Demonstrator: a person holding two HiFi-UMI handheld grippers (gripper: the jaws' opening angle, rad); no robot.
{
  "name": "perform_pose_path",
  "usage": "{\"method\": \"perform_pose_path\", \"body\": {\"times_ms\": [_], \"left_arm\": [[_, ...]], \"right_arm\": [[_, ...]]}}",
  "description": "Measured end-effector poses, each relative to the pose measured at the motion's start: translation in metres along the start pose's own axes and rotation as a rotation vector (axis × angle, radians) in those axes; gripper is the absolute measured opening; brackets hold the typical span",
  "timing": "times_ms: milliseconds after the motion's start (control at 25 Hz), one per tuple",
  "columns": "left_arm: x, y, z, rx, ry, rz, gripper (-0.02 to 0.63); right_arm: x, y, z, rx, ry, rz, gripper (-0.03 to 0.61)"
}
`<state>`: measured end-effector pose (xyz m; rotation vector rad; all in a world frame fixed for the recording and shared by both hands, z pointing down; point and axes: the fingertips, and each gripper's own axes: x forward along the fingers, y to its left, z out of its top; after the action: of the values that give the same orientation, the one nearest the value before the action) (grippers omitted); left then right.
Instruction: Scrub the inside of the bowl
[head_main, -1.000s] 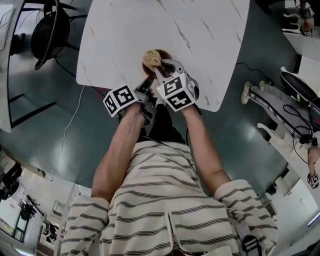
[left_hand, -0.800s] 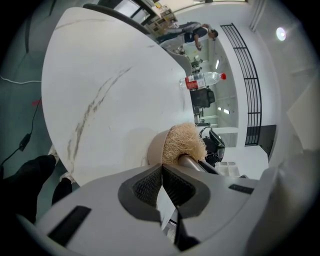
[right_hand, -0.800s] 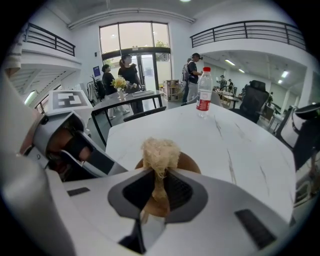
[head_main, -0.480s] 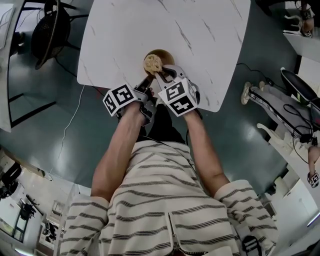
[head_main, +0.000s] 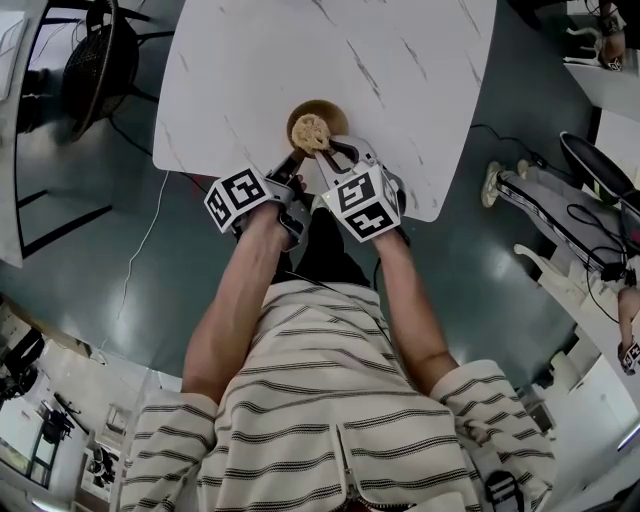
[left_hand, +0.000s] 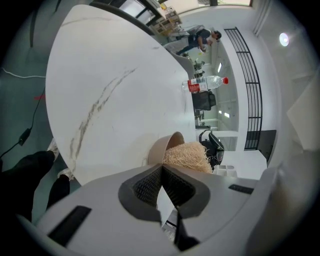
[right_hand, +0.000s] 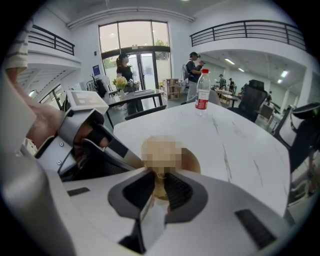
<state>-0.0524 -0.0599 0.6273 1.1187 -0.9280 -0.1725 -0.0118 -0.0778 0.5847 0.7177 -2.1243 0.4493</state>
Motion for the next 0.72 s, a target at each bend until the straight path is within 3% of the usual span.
{"method": "perform_pose_path", "body": {"times_ms": [720], "left_arm": [[-0.001,-0.002,-0.001,0.010,-0.003,-0.009,0.006]], "right_arm": [[-0.003,-0.029,-0.006,-0.041,0.052,-0.077,0.067]]}}
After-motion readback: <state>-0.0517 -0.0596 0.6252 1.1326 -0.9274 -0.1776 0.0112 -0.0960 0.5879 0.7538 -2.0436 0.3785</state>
